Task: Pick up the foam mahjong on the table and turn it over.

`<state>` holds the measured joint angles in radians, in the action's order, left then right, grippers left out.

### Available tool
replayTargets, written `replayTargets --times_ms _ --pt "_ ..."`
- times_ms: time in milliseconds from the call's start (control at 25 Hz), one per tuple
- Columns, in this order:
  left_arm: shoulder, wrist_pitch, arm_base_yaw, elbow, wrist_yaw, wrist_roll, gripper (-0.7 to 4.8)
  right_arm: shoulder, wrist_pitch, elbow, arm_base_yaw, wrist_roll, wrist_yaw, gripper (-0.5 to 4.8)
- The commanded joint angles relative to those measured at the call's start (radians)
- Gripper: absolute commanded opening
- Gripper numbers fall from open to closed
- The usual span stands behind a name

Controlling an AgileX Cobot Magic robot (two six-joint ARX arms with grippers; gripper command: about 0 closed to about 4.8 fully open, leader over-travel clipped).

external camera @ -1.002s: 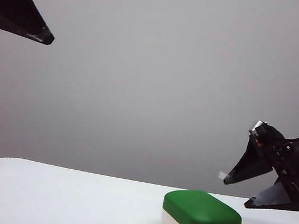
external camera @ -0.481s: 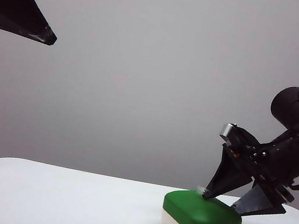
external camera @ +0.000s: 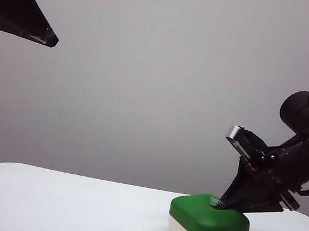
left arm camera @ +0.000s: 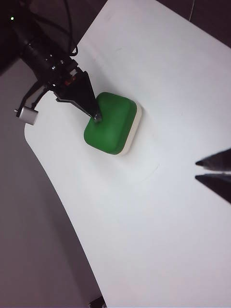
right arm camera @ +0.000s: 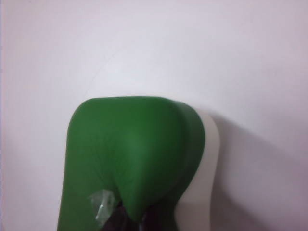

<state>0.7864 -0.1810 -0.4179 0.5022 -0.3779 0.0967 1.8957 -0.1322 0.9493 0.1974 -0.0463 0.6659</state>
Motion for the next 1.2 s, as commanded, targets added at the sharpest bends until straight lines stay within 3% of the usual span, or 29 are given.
replayTargets --times_ms 40,120,321,441,561,761,1202 --pt "-0.001 -0.007 0.000 0.006 -0.004 -0.003 0.17 -0.058 -0.008 0.003 -0.011 0.005 -0.033 -0.06" --pt "-0.001 -0.007 0.000 0.006 -0.005 -0.003 0.17 -0.127 -0.022 0.003 -0.014 0.004 -0.159 -0.06" --pt "-0.001 -0.005 0.000 0.006 -0.005 -0.001 0.17 -0.225 -0.058 0.003 -0.005 -0.041 -0.353 -0.06" --pt "-0.001 -0.005 0.000 0.006 -0.005 -0.002 0.17 -0.238 -0.127 0.003 0.028 -0.093 -0.594 -0.06" --pt "-0.001 -0.006 0.000 0.006 -0.007 -0.003 0.17 -0.234 -0.156 0.002 0.059 -0.112 -0.699 -0.06" --pt "-0.001 -0.007 0.000 0.006 -0.013 -0.003 0.17 -0.228 -0.133 0.002 0.137 -0.112 -0.826 -0.06" --pt "-0.001 -0.035 0.000 0.006 -0.053 -0.003 0.17 -0.083 -0.172 0.097 0.317 -0.051 -0.807 -0.06"
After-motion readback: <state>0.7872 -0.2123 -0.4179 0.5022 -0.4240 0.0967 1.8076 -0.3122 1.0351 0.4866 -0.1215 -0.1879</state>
